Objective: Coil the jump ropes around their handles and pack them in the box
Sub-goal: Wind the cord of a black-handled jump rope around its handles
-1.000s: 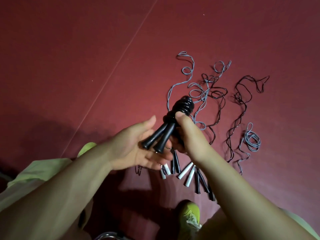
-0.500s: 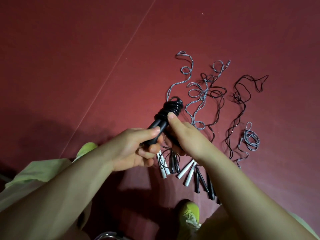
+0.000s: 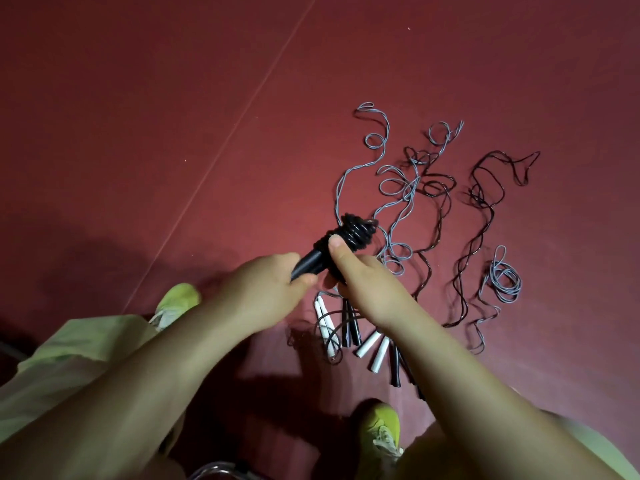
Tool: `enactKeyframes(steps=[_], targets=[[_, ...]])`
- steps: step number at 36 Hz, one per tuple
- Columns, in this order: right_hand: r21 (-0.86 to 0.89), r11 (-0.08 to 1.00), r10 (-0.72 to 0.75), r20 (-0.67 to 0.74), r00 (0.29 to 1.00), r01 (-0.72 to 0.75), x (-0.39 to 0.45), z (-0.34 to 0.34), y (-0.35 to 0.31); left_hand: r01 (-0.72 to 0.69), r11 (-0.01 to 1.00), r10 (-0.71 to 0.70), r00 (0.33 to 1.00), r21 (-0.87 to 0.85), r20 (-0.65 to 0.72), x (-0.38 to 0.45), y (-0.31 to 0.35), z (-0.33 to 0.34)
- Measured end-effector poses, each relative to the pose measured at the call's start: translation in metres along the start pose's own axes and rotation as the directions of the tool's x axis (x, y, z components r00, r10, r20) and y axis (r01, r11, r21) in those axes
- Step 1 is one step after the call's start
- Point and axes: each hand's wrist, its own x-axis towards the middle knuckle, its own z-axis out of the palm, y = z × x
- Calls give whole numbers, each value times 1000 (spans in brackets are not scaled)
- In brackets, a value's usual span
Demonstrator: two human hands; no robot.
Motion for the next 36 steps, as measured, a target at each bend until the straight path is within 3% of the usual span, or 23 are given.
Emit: enactKeyframes(steps=[2,5,7,9,11,13,16,19,23,31,36], targets=[[64,998,19,-10,1000,-18,0,2,1,-49,987,58,997,156,-51,-4,6,2],[102,994,34,-21,999,-31,1,2,-3,-97,979,108,993,180,-54,-7,9,0],[107,993,40,-17,999,-38,2,1,-5,-91,991,88,996,98,35,-6,8,-2],[150,988,31,-10,999,-29,4,-1,-6,-14,983,50,981,-185,188,-6,8,-5],[243,970,10,7,1000,-11,5,-3,-6,172,795,62,931,-582,359,-8,9,-9],[373,928,-5,33,999,-8,4,-4,-7,336,551,123,873,-764,473,-9,10,-12],[529,848,-76,71,995,27,2,-4,-8,474,218,262,814,-853,519,-9,10,-10],[471,878,-131,69,989,84,2,-7,-6,495,85,388,783,-865,486,-10,10,-3],[366,927,-124,102,987,79,3,-13,-6,463,127,242,843,-877,480,-9,15,-7],[173,985,-39,114,993,19,5,-17,-4,320,472,30,925,-821,378,-6,12,-12],[103,995,15,6,1000,-15,7,-10,-2,200,641,-15,969,-741,248,-1,11,-9]])
